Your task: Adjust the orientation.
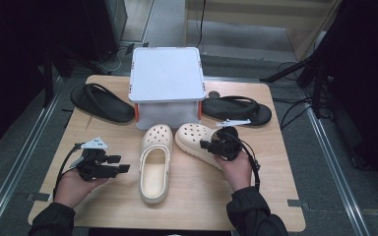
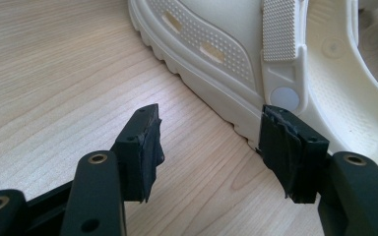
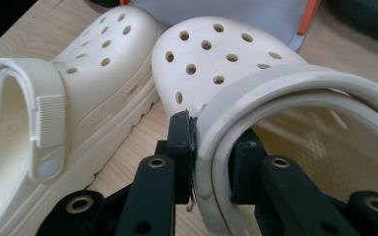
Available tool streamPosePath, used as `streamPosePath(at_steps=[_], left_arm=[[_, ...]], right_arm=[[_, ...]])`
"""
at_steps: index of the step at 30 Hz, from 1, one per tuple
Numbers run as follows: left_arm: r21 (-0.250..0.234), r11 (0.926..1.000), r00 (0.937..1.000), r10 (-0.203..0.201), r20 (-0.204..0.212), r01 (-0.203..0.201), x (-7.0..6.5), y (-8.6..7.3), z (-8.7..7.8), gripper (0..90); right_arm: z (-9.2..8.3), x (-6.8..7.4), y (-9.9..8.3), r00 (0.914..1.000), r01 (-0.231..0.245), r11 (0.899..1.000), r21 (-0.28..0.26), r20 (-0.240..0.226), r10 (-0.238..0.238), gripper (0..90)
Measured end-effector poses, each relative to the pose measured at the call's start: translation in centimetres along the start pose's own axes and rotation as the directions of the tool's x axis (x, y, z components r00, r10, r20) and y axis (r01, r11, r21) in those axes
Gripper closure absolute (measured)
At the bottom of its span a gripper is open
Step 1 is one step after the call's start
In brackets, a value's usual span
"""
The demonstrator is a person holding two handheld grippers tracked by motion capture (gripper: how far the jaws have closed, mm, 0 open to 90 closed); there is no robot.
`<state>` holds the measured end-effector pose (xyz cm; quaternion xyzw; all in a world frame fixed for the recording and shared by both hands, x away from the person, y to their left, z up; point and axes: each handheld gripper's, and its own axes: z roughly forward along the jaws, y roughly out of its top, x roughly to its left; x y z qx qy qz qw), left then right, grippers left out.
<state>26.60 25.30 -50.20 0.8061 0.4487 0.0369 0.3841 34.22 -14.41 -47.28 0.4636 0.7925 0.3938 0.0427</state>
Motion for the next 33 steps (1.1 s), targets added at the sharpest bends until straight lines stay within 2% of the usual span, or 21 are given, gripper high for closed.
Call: streamPosePath(at_steps=[5, 12, 16, 20, 22, 27, 29, 30, 33], left_arm=[[0.008, 1.0, 1.0, 0.003, 0.006, -0.003, -0.1, 0.2, 0.3, 41.7], [0.005, 0.9999, 0.9999, 0.009, 0.008, -0.009, -0.2, 0.3, 0.4, 41.9], [0.004, 0.9999, 0.9999, 0.01, 0.013, -0.01, -0.1, 0.6, 0.5, 41.9], [0.007, 0.9999, 0.9997, 0.015, 0.017, -0.015, -0.1, 0.7, 0.7, 42.0], [0.003, 0.9997, 0.9995, 0.026, 0.017, -0.026, -0.1, 0.9, 0.7, 42.3], [0.002, 0.9996, 0.9995, 0.029, 0.014, -0.029, -0.1, 1.2, 0.7, 42.4], [-0.001, 0.9996, 0.9995, 0.027, 0.014, -0.027, 0.0, 1.3, 0.8, 42.6], [-0.001, 0.9996, 0.9995, 0.027, 0.014, -0.027, 0.0, 1.3, 0.8, 43.1], [0.006, 0.9999, 0.9997, 0.011, 0.02, -0.011, -0.1, 1.6, 0.7, 52.9]], right_arm=[[0.7, 0.0, 0.0, 0.9998, -0.017, 1.0, 0.013, 0.007, 0.017, 75.6], [1.1, 0.4, 0.1, 0.9999, -0.016, 1.0, -0.001, 0.0, 0.016, 74.5], [0.9, 0.3, -0.1, 1.0, -0.003, 1.0, 0.006, 0.002, 0.003, 67.6], [0.3, 0.4, -0.2, 0.9999, 0.012, 1.0, -0.001, -0.009, -0.012, 64.0], [-0.5, 0.4, -0.3, 0.9996, 0.026, 1.0, -0.011, -0.009, -0.026, 60.0], [-2.4, -0.3, -0.8, 0.9992, 0.033, 0.998, -0.062, -0.02, -0.035, 57.5], [-3.2, -0.6, -1.1, 0.9994, 0.031, 0.997, -0.077, -0.016, -0.032, 62.1], [-3.6, -0.9, -1.2, 0.9993, 0.032, 0.996, -0.085, -0.018, -0.034, 69.3], [-4.9, -1.9, -1.5, 0.9992, 0.034, 0.993, -0.112, -0.014, -0.036, 82.9]])
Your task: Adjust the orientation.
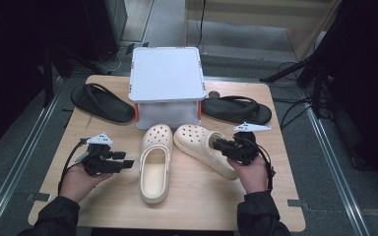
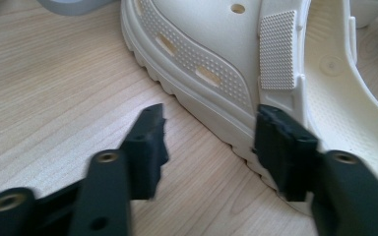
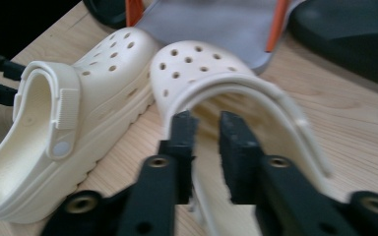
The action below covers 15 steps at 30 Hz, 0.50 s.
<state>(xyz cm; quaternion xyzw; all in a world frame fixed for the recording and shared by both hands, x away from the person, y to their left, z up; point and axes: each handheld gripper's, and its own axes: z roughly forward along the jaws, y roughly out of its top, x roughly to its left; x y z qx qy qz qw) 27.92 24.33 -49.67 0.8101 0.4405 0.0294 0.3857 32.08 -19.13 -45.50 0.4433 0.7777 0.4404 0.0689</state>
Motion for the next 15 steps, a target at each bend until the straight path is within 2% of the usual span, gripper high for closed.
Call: streamPosePath(at_steps=[4, 5, 7, 10, 12, 15], left_arm=[[-0.009, 0.9999, 0.9998, -0.01, 0.015, 0.01, -0.1, 0.3, -0.2, 73.9], [0.0, 0.9999, 0.9997, -0.014, 0.022, 0.014, -0.1, 0.3, -0.1, 78.6], [0.017, 0.9998, 0.9999, -0.006, 0.009, 0.006, -0.1, 0.4, 0.2, 87.4], [0.04, 0.9992, 0.9996, -0.01, 0.026, 0.009, -0.1, 0.3, 1.0, 89.7], [0.034, 0.9994, 0.9998, -0.008, 0.018, 0.007, -0.2, 0.2, 1.5, 89.5], [0.011, 0.9999, 0.9999, -0.007, 0.013, 0.007, -0.3, 0.2, 1.9, 87.3]], right_arm=[[-1.0, -2.0, -0.1, 0.9994, -0.028, 1.0, -0.009, 0.021, 0.028, 89.8], [-1.1, -2.5, -0.2, 0.9989, -0.033, 0.999, -0.009, 0.032, 0.033, 90.0], [-1.0, -3.4, -0.1, 0.9979, -0.035, 0.999, -0.003, 0.054, 0.035, 90.0], [-0.4, -4.6, 0.0, 0.9962, -0.024, 1.0, 0.012, 0.084, 0.023, 90.0], [0.2, -5.2, 0.2, 0.9931, -0.008, 1.0, 0.022, 0.117, 0.005, 88.6], [1.1, -6.1, 0.7, 0.991, -0.009, 1.0, 0.011, 0.134, 0.007, 89.4]])
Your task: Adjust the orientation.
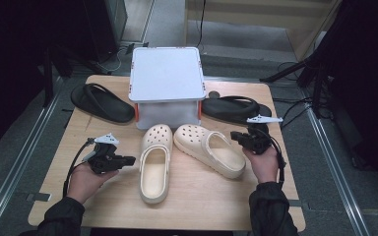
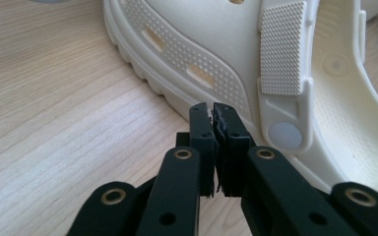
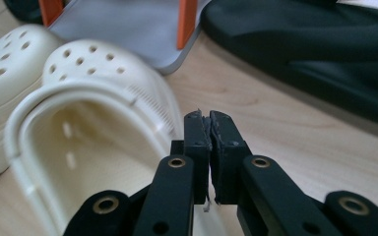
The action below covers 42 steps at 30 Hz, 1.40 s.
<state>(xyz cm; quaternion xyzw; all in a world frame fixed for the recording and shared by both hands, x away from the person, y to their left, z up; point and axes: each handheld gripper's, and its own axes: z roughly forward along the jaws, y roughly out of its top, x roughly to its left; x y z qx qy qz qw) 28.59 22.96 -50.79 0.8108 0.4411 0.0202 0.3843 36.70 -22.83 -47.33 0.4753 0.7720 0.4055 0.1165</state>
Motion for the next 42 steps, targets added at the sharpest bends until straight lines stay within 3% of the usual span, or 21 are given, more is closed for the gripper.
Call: streamPosePath(at_steps=[5, 12, 15, 20, 25, 29, 42], left_arm=[[0.007, 1.0, 1.0, 0.0, -0.008, 0.0, -0.2, 0.0, 0.5, 88.5], [0.028, 0.9996, 0.9999, -0.001, -0.013, 0.002, -0.2, -0.2, 1.0, 87.9], [0.041, 0.9992, 1.0, -0.007, 0.004, 0.007, -0.4, -0.1, 1.2, 88.1], [0.055, 0.9982, 0.9997, 0.025, -0.005, -0.025, -0.9, 0.0, 1.4, 88.3], [0.06, 0.998, 0.9998, 0.019, 0.003, -0.019, -0.8, 0.0, 1.4, 88.3], [0.062, 0.9979, 0.9998, 0.019, 0.008, -0.019, -0.9, -0.1, 1.3, 87.7], [0.08, 0.9958, 0.9985, 0.04, 0.037, -0.043, -1.5, -0.1, 1.6, 86.0]], right_arm=[[1.4, -0.4, 0.7, 0.999, 0.032, 0.999, 0.028, -0.033, -0.031, 90.0], [2.7, 0.4, 0.7, 0.9965, 0.072, 0.994, 0.084, -0.05, -0.068, 90.0], [2.6, 0.6, 0.6, 0.9967, 0.063, 0.994, 0.09, -0.056, -0.059, 90.0], [2.5, 0.9, 0.3, 0.9978, 0.05, 0.995, 0.088, -0.048, -0.046, 90.0], [2.3, 1.4, 0.0, 0.9982, 0.04, 0.995, 0.091, -0.05, -0.035, 90.0], [2.1, 2.0, -0.2, 0.9964, 0.077, 0.993, 0.094, -0.043, -0.073, 90.0], [1.8, 4.2, -1.2, 0.9928, 0.097, 0.99, 0.103, -0.08, -0.089, 90.0]])
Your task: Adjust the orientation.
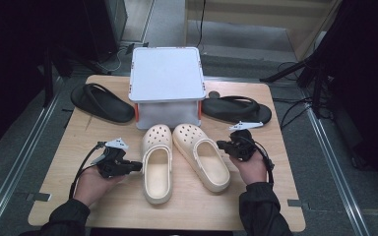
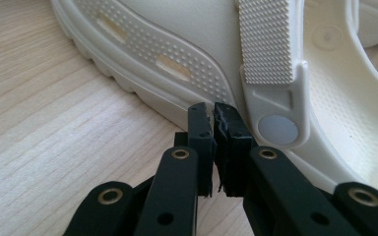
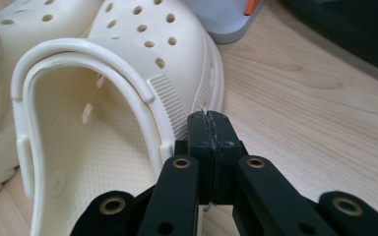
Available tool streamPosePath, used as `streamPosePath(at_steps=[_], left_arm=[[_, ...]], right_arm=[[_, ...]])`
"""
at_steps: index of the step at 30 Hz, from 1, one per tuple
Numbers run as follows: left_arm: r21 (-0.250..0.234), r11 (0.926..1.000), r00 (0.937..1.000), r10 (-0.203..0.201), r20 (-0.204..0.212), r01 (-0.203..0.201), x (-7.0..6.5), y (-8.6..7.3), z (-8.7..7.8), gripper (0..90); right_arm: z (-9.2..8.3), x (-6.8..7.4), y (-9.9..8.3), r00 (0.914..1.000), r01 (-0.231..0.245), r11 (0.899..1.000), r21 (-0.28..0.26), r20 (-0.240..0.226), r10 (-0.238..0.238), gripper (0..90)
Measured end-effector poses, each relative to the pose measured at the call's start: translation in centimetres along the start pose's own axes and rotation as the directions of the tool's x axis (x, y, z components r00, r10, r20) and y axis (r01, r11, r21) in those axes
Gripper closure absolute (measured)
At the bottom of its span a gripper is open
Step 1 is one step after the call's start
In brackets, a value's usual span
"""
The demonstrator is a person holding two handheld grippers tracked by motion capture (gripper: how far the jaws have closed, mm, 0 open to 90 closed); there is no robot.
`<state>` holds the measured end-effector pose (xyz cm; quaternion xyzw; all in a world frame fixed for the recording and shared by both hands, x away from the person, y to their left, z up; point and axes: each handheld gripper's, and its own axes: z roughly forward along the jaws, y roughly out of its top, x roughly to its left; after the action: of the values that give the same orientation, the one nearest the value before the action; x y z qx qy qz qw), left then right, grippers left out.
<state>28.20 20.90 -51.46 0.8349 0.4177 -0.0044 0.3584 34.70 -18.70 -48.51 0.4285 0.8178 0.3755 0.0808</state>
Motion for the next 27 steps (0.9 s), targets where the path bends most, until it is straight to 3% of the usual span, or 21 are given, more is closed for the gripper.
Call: streamPosePath(at_steps=[9, 14, 21, 25, 27], left_arm=[[-0.002, 1.0, 0.9999, -0.008, 0.008, 0.008, -0.1, 0.0, 0.1, 86.2], [0.005, 1.0, 0.9997, 0.007, 0.022, -0.007, -0.5, 0.2, 0.5, 86.0], [0.01, 0.9997, 0.999, 0.02, 0.039, -0.02, -0.9, 0.5, 0.9, 84.5], [0.015, 0.9998, 0.9981, 0.01, 0.061, -0.011, -0.8, 0.6, 1.0, 85.0], [0.022, 0.9998, 0.998, -0.001, 0.063, -0.001, -0.4, 0.6, 0.9, 80.9]], right_arm=[[0.3, 1.1, -0.2, 0.9995, 0.001, 1.0, 0.001, -0.03, -0.001, 89.3], [0.5, 1.6, -0.3, 0.9988, -0.009, 1.0, 0.003, -0.048, 0.009, 88.7], [0.8, 2.6, -0.1, 0.9982, -0.009, 0.999, -0.032, -0.06, 0.007, 89.1], [1.3, 3.1, -0.1, 0.9983, -0.012, 0.999, -0.036, -0.057, 0.01, 90.0], [1.3, 2.9, -0.2, 0.998, -0.025, 0.999, -0.04, -0.058, 0.023, 89.8]])
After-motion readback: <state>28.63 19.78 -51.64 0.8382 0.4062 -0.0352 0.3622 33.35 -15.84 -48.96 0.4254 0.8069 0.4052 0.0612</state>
